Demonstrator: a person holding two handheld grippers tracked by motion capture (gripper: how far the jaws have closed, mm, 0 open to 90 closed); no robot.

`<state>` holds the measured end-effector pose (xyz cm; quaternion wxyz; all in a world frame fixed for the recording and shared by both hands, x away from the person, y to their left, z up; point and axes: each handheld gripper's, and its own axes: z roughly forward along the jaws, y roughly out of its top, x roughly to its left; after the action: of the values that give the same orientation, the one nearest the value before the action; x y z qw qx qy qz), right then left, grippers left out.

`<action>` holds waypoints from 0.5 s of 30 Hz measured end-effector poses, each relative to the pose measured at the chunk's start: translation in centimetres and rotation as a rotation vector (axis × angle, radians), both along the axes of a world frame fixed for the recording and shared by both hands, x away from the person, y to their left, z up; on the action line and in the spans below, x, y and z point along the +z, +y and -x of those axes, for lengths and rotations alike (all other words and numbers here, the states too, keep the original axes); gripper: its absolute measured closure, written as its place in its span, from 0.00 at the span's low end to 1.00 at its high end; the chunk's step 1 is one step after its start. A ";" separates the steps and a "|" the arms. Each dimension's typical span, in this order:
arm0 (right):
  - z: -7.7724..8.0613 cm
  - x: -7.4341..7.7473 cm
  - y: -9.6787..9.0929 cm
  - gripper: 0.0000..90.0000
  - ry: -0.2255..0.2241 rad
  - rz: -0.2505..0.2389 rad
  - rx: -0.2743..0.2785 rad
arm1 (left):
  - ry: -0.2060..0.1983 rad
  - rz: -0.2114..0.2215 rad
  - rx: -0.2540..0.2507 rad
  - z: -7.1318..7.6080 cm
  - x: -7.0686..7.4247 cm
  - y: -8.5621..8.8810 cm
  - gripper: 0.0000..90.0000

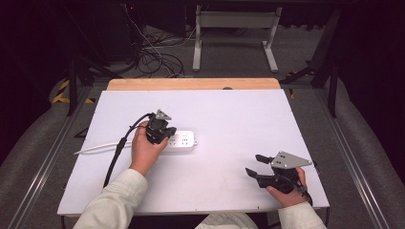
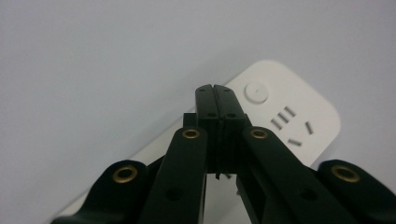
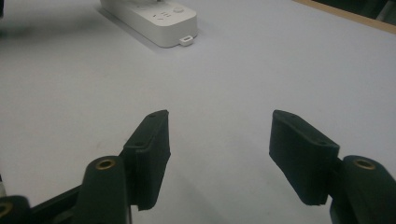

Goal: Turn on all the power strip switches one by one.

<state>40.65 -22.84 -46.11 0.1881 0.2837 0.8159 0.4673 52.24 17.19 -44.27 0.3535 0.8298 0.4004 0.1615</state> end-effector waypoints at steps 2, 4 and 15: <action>0.0 0.0 0.0 0.43 0.001 0.002 -0.001 | -0.005 0.012 -0.020 0.1 0.5 -0.4 1.00; 0.0 0.0 0.0 0.43 0.002 0.003 0.000 | -0.013 0.011 -0.038 0.3 0.9 -1.0 1.00; 0.1 0.0 0.0 0.43 0.001 -0.004 0.000 | 0.010 -0.027 -0.077 0.0 0.2 -3.8 1.00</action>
<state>40.59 -22.89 -46.09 0.1871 0.2844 0.8151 0.4687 52.25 13.42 -44.10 0.3461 0.8502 0.3676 0.1491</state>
